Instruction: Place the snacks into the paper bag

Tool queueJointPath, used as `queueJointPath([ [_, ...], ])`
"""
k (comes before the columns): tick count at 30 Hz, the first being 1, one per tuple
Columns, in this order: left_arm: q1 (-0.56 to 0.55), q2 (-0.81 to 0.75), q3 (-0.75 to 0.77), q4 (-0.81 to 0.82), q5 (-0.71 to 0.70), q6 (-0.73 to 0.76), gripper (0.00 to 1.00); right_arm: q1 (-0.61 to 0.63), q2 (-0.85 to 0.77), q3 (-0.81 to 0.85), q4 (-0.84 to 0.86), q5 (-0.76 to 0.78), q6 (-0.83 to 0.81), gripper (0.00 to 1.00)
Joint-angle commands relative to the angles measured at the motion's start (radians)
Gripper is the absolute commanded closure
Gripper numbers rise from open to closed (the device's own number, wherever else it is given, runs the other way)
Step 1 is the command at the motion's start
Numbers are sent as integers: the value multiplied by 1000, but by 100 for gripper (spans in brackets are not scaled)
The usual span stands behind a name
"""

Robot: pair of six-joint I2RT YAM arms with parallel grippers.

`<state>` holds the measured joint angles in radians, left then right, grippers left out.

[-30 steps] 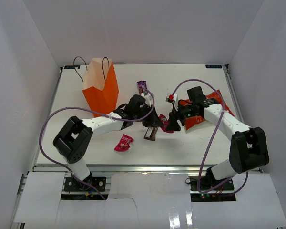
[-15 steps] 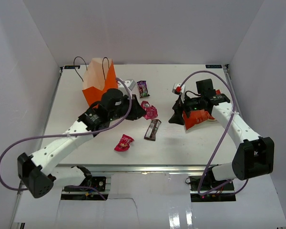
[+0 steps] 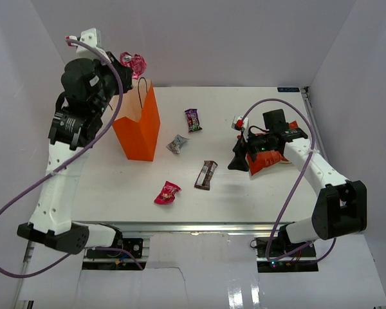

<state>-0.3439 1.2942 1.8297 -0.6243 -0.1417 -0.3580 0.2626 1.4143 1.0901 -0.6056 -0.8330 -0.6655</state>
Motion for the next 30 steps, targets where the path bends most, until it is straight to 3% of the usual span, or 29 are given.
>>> queueJointPath([
  [1, 107, 91, 89, -75, 50, 34, 100, -6, 5, 1, -5, -9, -19, 5],
  [7, 216, 169, 96, -75, 96, 36, 100, -16, 5, -6, -5, -6, -22, 5],
  [18, 230, 231, -26, -48, 131, 88, 100, -31, 34, 2, -6, -9, -19, 5],
  [21, 230, 244, -46, -55, 120, 91, 92, -33, 38, 8, -6, -11, -19, 5],
  [26, 230, 243, -66, -60, 108, 91, 62, -34, 44, 11, -8, -11, -17, 5],
  [30, 230, 229, -37, -66, 137, 88, 45, -34, 61, 28, -11, -23, -11, 5],
])
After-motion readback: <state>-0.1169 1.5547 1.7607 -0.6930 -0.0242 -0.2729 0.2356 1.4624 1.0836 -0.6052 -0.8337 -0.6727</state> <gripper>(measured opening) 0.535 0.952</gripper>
